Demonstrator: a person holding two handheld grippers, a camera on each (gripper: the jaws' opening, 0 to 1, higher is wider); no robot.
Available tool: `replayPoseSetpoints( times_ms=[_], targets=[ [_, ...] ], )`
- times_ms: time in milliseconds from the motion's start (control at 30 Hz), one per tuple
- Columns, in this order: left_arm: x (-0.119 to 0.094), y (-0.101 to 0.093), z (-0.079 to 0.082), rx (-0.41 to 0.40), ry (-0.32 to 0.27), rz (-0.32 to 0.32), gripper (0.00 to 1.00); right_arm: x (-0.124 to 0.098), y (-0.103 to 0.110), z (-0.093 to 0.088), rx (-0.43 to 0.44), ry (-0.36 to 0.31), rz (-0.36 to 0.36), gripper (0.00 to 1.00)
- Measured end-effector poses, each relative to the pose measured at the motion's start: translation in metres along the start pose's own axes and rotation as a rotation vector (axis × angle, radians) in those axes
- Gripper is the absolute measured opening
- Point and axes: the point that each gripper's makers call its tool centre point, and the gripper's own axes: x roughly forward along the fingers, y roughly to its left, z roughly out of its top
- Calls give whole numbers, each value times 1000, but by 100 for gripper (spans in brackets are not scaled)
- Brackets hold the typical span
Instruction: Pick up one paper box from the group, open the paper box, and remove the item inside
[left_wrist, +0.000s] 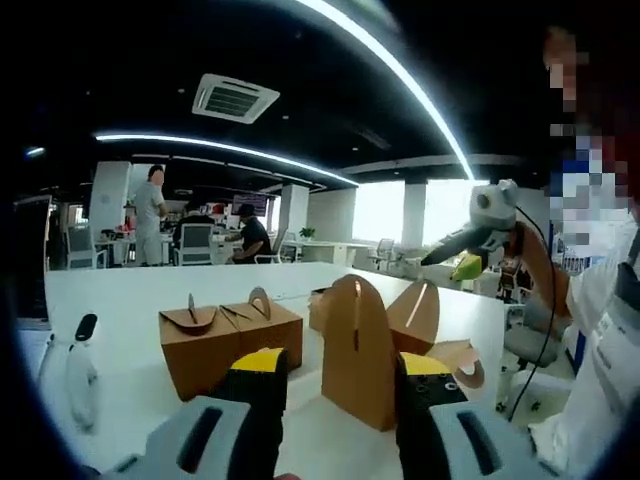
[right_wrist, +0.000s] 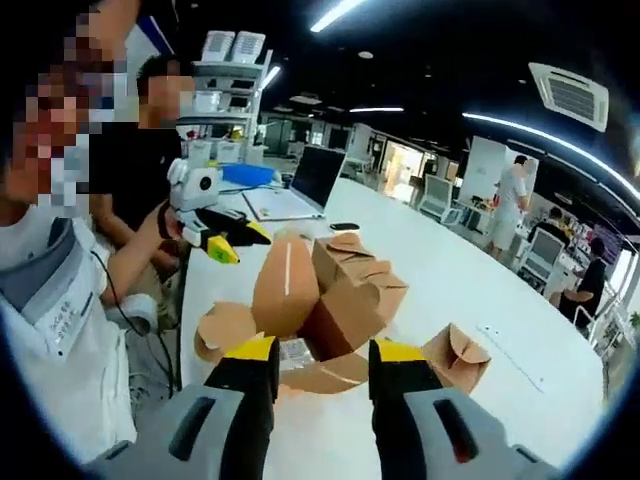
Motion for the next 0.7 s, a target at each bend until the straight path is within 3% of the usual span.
replayPoseSetpoints(
  times_ms=[167,267,533,700],
  targets=[
    [3,4,-2,-26,-12,-9,44,18,0,7,-61,67,52,36],
    [4,8,-7,-34,-2,-2,44,34,6,7,-93,135,131,36],
    [2,16,-12,-54,1,17,44,70,17,-6,-175,302,267,38],
    [3,22,-19,-72,10,26,44,88,20,-14,-200,371,303,38]
  ],
)
